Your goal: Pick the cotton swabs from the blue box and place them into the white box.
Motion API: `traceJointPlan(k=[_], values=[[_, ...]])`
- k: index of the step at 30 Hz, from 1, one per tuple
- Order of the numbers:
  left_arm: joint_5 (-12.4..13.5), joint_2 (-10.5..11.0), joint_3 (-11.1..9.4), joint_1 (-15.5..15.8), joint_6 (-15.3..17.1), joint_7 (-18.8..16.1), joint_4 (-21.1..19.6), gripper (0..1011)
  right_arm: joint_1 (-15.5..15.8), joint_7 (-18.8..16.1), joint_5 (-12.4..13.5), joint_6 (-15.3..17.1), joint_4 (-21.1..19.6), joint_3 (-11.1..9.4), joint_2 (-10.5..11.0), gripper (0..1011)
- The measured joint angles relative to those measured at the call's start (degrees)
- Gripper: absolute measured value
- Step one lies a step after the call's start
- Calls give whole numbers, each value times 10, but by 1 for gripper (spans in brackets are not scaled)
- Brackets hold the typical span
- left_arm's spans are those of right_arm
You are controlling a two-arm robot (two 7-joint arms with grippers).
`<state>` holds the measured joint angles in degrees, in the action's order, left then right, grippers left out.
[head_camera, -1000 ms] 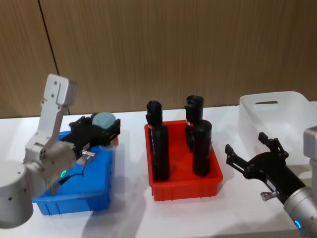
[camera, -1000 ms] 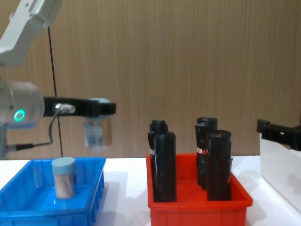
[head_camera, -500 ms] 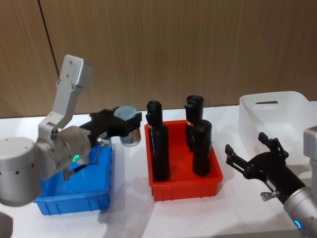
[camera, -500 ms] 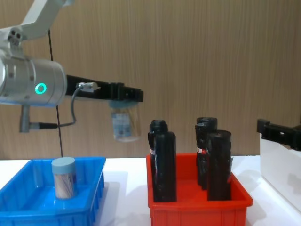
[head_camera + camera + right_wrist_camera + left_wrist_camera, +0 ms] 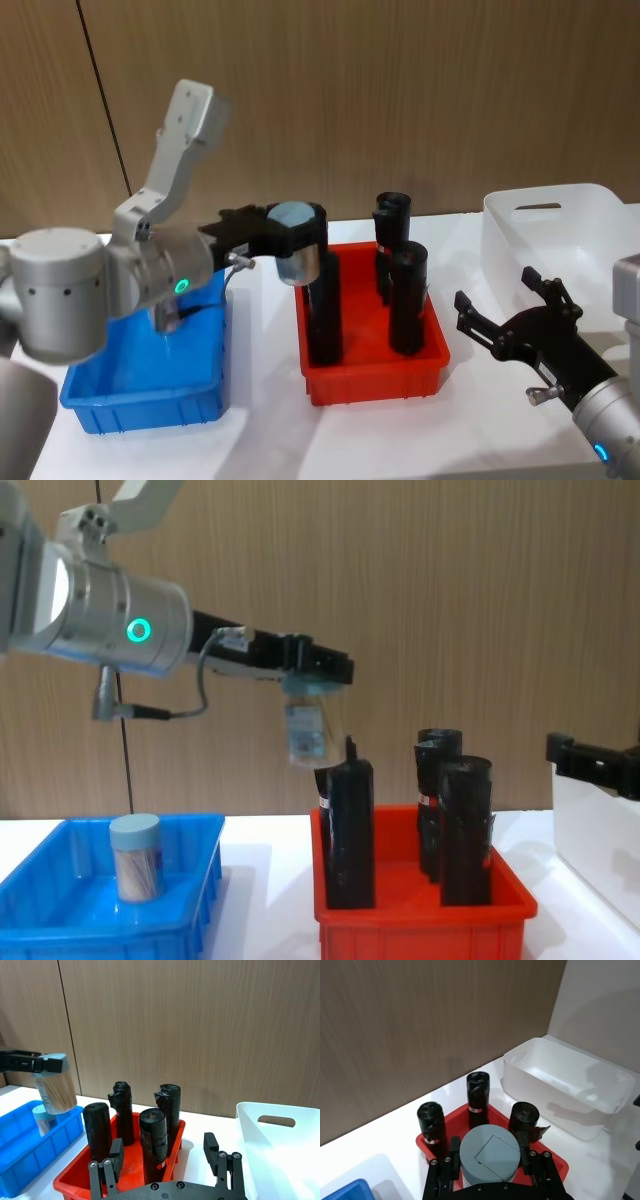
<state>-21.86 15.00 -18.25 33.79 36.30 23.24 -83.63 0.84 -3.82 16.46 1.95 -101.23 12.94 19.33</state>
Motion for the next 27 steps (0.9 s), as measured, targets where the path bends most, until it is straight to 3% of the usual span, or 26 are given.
traceJointPlan(k=[9,20,27], values=[[21,-14,-9,30,13,30,24,676,0,0,0,0,0,0,0,1001],[33,-21,-13,46,20,46,37,676,-1,-4,0,2,0,0,0,1001],[36,-23,-15,52,22,51,41,676,-13,-33,4,28,0,-3,3,1001]])
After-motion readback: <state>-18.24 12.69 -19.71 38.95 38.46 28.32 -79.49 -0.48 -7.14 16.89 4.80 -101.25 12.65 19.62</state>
